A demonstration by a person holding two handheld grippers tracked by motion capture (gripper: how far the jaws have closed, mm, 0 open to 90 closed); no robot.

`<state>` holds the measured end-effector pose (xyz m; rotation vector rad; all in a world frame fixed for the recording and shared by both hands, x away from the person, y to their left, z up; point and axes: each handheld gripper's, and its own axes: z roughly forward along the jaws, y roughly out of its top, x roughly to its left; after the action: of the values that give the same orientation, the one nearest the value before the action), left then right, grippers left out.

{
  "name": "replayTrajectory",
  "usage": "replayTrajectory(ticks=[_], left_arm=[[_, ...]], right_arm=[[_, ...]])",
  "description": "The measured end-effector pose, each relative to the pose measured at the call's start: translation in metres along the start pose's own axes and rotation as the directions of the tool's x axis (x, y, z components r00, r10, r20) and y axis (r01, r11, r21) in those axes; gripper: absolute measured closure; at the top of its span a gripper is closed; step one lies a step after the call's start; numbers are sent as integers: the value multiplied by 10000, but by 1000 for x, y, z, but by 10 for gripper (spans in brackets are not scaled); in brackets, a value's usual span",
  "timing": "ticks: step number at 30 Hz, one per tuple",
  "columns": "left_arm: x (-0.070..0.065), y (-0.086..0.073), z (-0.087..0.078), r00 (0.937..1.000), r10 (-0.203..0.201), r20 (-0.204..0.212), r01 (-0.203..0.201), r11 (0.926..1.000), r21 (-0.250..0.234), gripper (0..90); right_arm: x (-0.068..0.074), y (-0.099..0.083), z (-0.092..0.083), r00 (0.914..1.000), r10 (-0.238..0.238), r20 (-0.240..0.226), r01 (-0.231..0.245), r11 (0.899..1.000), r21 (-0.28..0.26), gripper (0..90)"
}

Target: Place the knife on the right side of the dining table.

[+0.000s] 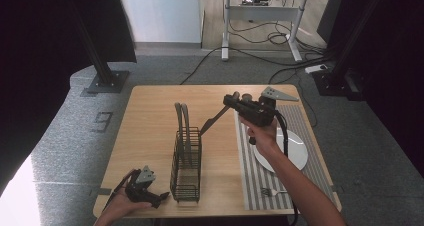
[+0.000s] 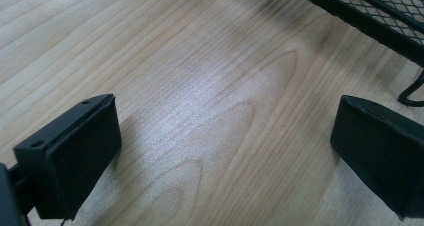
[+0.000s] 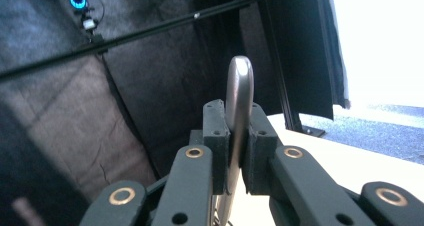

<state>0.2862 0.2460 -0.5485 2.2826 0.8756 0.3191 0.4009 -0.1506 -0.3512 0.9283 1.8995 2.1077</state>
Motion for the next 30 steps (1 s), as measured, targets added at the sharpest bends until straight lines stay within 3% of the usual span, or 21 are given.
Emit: replayTrajectory(ticks=[3, 6, 11, 24, 30], left_arm=[[0, 0, 0, 10000, -13, 4, 13, 10000, -9, 0], [0, 0, 0, 10000, -14, 5, 14, 10000, -10, 0], [0, 0, 0, 10000, -3, -1, 3, 10000, 2, 0], [0, 0, 0, 10000, -15, -13, 15, 10000, -2, 0], [0, 0, 0, 10000, -29, -21, 29, 10000, 0, 0]], right_arm=[[-9, 4, -11, 9997, 186, 163, -183, 9996, -199, 825], [-12, 5, -16, 9994, 72, 334, -62, 9995, -296, 825], [-27, -4, -23, 9973, 217, 698, -201, 9995, -241, 825], [-53, -23, -15, 9913, 554, 1191, -565, 9984, 56, 825], [-58, -31, -10, 9894, 293, 1423, -360, 9983, 448, 825]])
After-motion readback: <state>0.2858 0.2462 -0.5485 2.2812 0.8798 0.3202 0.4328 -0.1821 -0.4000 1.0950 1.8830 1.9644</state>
